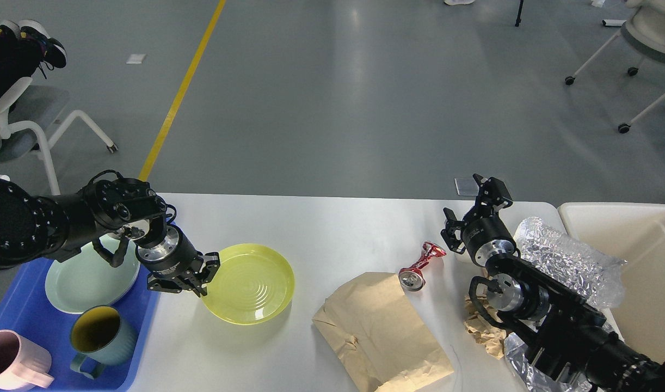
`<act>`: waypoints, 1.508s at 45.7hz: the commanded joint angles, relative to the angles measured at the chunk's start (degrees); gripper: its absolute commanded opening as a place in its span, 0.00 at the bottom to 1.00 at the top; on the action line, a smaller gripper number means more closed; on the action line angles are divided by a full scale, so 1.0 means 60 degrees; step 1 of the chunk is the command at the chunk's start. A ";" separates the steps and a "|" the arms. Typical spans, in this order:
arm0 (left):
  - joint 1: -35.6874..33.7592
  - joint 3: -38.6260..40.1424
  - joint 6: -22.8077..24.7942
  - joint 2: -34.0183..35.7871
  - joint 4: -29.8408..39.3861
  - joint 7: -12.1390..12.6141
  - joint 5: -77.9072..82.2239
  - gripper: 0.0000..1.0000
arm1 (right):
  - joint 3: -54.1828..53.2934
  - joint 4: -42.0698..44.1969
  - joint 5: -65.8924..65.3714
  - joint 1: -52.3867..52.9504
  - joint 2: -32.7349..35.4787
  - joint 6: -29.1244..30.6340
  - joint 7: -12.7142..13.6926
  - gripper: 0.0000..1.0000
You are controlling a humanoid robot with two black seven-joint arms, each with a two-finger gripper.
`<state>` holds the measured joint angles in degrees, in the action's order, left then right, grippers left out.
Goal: Tidy desktop
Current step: 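Lift the yellow plate and move it over the blue tray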
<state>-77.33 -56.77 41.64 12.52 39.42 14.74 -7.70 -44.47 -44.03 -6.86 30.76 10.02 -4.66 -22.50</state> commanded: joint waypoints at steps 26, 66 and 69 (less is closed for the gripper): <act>-0.3533 0.0000 0.2227 0.3405 0.0358 0.0078 0.0009 0.00 | 0.0000 0.0000 0.0000 0.0000 0.0000 0.0000 -0.0001 1.00; 0.2297 0.3867 0.0942 0.6015 -0.1720 0.0093 0.0009 0.00 | 0.0000 0.0000 0.0000 0.0000 0.0000 0.0000 -0.0001 1.00; 0.2473 0.3867 0.0650 0.5795 -0.1985 0.0093 0.0009 0.00 | 0.0000 0.0000 0.0000 0.0000 0.0000 0.0000 0.0014 1.00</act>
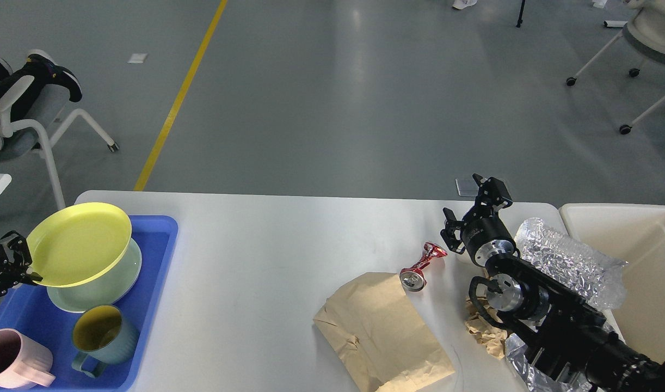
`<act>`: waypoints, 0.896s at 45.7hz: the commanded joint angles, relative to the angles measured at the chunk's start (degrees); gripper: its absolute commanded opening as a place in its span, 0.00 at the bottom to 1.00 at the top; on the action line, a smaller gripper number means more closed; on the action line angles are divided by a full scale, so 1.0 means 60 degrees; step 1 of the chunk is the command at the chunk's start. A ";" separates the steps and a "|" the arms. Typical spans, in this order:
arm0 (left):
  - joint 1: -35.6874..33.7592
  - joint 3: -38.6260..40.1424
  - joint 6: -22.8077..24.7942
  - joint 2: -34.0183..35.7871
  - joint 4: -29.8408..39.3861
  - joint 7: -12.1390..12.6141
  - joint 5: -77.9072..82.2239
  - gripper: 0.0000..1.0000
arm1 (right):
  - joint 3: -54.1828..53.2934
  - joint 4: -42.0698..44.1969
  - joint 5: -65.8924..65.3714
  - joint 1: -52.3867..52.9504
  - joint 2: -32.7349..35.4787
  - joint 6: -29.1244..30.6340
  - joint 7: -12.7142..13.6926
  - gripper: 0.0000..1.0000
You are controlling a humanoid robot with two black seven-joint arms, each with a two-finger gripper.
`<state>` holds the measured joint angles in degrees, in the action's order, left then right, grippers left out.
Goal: Tidy desktop
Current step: 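Lift the yellow plate and move it over the blue tray, then lower the yellow plate onto the green plate and release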
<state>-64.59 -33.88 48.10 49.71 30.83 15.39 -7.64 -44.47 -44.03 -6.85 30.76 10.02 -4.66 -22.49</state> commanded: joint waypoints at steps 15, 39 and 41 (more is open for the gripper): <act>0.0834 0.0051 -0.1631 -0.1092 -0.0612 -0.0016 0.0000 0.00 | 0.0000 0.0000 -0.0001 0.0000 0.0000 0.0000 -0.0001 1.00; 0.1230 0.0036 -0.2465 -0.1370 -0.0612 -0.0016 0.0000 0.05 | 0.0000 0.0000 -0.0001 0.0000 0.0000 0.0000 -0.0001 1.00; 0.1259 0.0036 -0.2582 -0.1429 -0.0612 -0.0002 0.0014 0.07 | 0.0000 0.0000 -0.0001 0.0000 0.0000 0.0000 -0.0001 1.00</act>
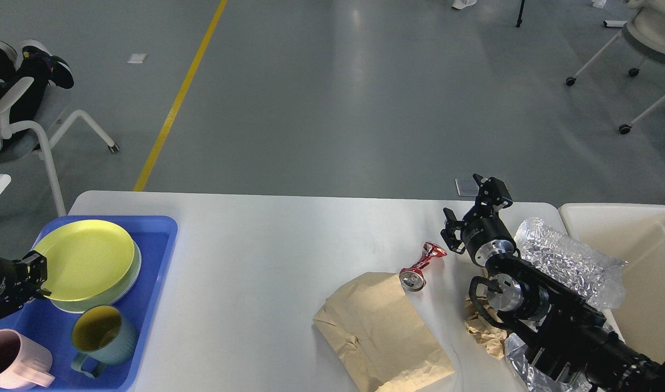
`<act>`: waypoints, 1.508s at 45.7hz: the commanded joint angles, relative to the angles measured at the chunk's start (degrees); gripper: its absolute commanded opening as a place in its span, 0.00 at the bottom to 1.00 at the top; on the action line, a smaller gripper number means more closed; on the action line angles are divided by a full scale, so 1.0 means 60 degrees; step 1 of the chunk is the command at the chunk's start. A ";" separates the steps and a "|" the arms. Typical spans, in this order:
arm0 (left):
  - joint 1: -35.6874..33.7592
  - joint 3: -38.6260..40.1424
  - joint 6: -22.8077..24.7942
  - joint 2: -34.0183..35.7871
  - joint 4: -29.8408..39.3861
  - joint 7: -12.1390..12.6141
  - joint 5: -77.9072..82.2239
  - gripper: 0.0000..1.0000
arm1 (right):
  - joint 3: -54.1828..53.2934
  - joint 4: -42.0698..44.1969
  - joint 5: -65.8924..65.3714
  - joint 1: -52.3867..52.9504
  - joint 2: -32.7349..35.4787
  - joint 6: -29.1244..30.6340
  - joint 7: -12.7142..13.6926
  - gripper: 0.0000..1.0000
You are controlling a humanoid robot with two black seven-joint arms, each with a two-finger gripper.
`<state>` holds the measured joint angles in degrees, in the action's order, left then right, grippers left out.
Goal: Tidy desktop
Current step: 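Lower the yellow plate onto the green plate and release, then raise the left gripper out of the tray and hold it above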
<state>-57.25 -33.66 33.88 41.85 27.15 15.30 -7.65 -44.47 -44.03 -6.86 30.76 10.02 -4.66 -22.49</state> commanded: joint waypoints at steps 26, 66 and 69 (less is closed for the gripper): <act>0.0210 0.0116 -0.1999 -0.0485 0.0016 -0.0161 0.0015 0.92 | 0.0000 0.0000 0.0000 0.0000 0.0000 0.0000 0.0013 1.00; 0.1468 0.7568 -0.2088 -0.0162 -0.0013 -0.0249 -0.0117 0.96 | 0.0000 0.0000 0.0000 0.0000 0.0000 0.0000 -0.0002 1.00; 0.1908 0.9003 -0.2088 -0.0338 -0.0013 -0.0264 -0.0117 0.96 | 0.0000 0.0000 0.0000 0.0000 0.0000 0.0000 -0.0002 1.00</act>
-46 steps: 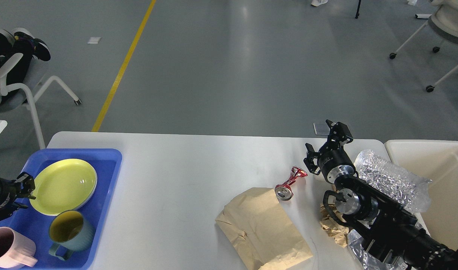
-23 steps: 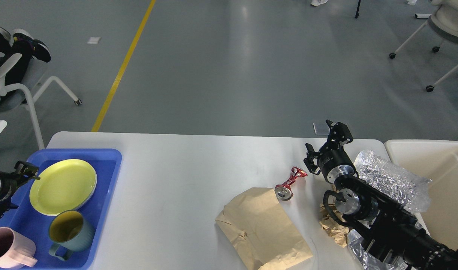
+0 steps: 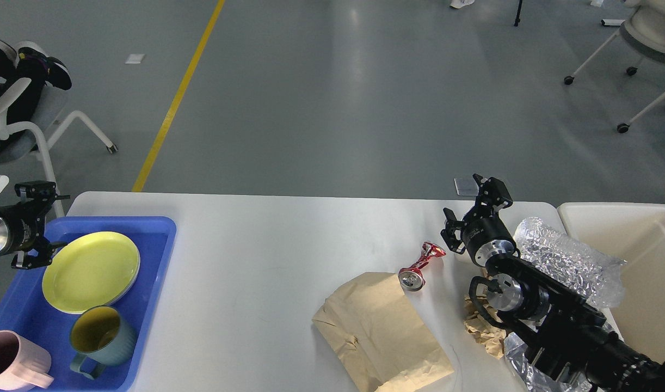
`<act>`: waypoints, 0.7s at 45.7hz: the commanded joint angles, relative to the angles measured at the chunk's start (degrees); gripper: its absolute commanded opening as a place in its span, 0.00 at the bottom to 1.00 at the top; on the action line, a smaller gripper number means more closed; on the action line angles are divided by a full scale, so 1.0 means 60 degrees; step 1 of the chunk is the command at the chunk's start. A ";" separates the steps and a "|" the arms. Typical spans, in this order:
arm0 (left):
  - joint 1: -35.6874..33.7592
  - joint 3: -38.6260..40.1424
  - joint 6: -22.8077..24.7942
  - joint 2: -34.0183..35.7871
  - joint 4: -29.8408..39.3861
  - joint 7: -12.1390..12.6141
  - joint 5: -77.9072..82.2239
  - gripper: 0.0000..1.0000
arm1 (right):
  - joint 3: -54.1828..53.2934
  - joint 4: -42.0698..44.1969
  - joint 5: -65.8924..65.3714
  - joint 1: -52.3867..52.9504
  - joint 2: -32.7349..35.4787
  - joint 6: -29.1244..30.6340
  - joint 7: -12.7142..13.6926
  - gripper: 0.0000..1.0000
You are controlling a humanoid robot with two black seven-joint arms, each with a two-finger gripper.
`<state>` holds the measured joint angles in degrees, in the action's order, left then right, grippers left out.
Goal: Tidy desktop
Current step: 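Raise the left gripper out of the tray and hold it above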
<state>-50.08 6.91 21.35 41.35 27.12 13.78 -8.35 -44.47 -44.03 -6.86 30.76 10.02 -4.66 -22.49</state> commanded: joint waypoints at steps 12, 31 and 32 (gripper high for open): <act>0.2647 0.9110 0.0235 -0.1558 0.0006 -0.0011 -0.0014 0.96 | 0.0000 0.0000 0.0000 0.0000 0.0000 0.0000 -0.0002 1.00; 0.3542 1.3583 0.0748 -0.3581 0.0079 -0.0026 0.0030 0.96 | 0.0000 0.0000 0.0000 0.0000 0.0000 0.0000 -0.0002 1.00; 0.3542 1.3729 0.0748 -0.3683 0.0079 -0.0026 0.0030 0.96 | 0.0000 0.0000 0.0000 0.0000 0.0000 0.0000 -0.0002 1.00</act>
<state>-29.47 85.73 25.84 21.80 27.46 13.82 -8.19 -44.47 -44.03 -6.85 30.76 10.02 -4.66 -22.49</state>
